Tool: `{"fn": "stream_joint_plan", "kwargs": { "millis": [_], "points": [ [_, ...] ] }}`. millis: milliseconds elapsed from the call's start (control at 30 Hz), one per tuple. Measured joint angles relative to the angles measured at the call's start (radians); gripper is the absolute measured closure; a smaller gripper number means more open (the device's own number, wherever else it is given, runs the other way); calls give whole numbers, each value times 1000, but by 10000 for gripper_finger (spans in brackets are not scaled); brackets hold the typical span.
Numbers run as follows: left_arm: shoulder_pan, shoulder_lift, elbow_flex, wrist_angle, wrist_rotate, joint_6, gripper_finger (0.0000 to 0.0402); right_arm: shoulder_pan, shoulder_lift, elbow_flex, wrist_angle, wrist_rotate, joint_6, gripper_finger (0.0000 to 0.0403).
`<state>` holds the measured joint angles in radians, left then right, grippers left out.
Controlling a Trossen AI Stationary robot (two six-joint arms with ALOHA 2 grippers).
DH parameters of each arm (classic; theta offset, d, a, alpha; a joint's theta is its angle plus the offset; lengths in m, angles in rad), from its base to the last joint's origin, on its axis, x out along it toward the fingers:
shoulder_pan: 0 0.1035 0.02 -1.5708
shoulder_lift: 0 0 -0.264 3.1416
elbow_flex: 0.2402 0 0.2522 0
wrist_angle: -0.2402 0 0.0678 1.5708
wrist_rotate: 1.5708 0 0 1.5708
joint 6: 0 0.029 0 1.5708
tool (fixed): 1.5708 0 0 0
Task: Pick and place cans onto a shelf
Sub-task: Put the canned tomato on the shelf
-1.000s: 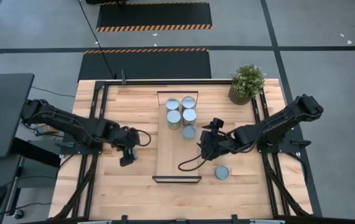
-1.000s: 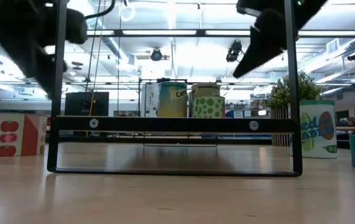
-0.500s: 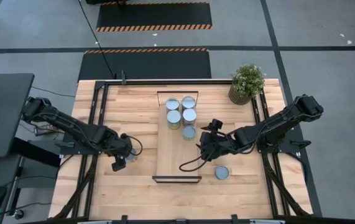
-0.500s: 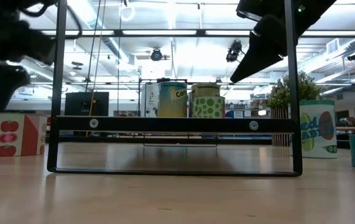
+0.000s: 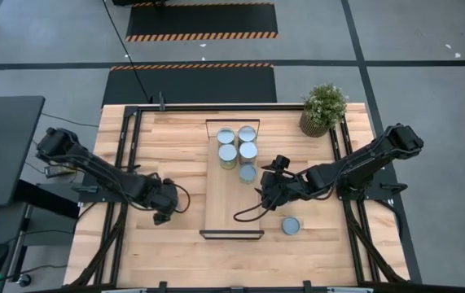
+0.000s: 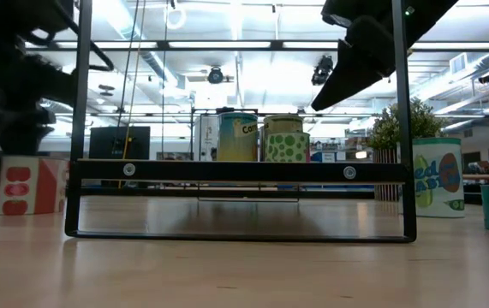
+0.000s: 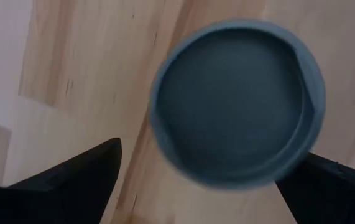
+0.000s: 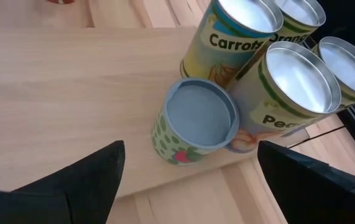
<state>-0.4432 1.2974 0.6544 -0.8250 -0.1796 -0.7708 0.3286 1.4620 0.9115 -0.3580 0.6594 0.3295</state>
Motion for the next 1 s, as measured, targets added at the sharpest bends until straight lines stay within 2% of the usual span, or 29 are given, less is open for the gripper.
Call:
{"fn": "stream_joint_plan", "kwargs": {
  "millis": [267,500,767,900,1000],
  "points": [
    [31,78,0,136,17,-22,2,0,0,0,6,0,-5,28],
    [89,78,0,152,44,-39,6,-5,0,0,15,0,-18,28],
    [99,78,0,170,62,-53,76,-4,0,0,10,-17,-16,28],
    [106,77,1,172,63,5,111,-4,0,0,-9,-24,-18,28],
    [131,77,9,162,63,60,118,-4,-17,0,-46,-26,-18,28]
  ]
}}
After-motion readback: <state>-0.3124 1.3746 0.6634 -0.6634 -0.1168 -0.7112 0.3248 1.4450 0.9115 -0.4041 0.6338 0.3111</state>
